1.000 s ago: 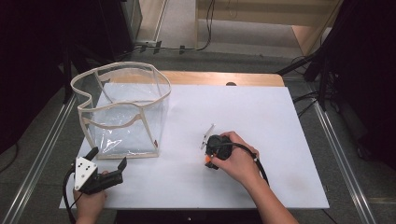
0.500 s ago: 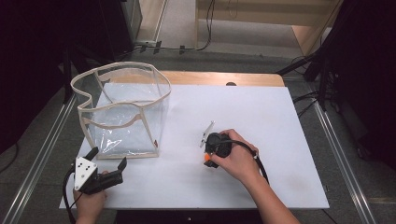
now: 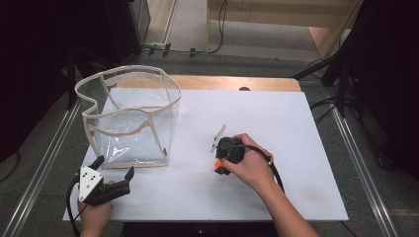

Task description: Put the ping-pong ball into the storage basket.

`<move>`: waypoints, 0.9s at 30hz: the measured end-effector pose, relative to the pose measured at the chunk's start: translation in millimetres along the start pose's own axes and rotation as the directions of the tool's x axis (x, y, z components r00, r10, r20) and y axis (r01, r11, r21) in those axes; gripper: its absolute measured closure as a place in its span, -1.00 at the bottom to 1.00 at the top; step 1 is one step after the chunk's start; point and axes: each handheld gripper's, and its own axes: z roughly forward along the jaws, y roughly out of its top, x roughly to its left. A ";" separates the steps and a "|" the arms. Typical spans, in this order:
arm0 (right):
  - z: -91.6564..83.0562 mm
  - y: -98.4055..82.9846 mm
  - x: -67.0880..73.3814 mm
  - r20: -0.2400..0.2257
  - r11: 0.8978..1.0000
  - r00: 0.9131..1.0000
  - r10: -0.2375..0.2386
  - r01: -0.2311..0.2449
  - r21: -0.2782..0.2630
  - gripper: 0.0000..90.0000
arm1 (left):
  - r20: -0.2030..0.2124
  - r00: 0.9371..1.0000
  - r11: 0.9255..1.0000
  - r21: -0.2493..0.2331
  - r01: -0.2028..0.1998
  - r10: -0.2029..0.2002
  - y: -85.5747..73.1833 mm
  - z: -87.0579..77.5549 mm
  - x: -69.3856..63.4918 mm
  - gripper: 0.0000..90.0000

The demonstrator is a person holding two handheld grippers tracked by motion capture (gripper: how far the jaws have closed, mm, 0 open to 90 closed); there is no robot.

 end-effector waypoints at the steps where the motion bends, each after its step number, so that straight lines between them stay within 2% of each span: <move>1: -1.4 1.5 -0.7 0.000 1.000 1.000 -0.004 0.004 -0.001 0.06 | 0.000 1.000 1.000 0.000 0.000 0.000 0.0 0.0 0.0 -1.00; 5: -3.3 3.4 -1.4 -0.005 1.000 1.000 0.008 -0.008 -0.002 0.06 | 0.001 1.000 1.000 0.000 0.000 0.000 0.0 0.0 -0.2 -1.00; 7: -4.1 5.5 -2.7 -0.006 1.000 1.000 -0.008 0.008 -0.006 0.06 | 0.001 1.000 1.000 0.000 0.000 0.000 0.0 0.0 -0.2 -1.00; 14: -8.8 13.0 -3.8 -0.010 1.000 1.000 -0.007 0.007 -0.001 0.06 | 0.000 1.000 1.000 0.000 0.000 0.000 0.0 0.1 -0.4 -1.00; 15: -9.5 14.3 -4.9 -0.009 1.000 1.000 -0.022 0.021 -0.003 0.06 | 0.000 1.000 1.000 0.000 -0.001 0.001 0.0 0.1 -0.4 -1.00; 19: -11.6 18.9 -4.8 -0.011 1.000 1.000 -0.011 0.011 -0.006 0.06 | 0.000 1.000 1.000 0.000 -0.001 0.001 0.0 0.1 -0.4 -1.00; 20: -11.8 19.9 -5.7 -0.013 1.000 1.000 -0.023 0.023 -0.009 0.06 | 0.001 1.000 1.000 0.000 -0.001 0.001 0.0 0.1 -0.4 -1.00; 27: -15.4 26.5 -7.0 -0.017 1.000 1.000 -0.020 0.020 -0.007 0.06 | 0.001 1.000 1.000 0.000 -0.002 0.002 0.0 0.0 -0.4 -1.00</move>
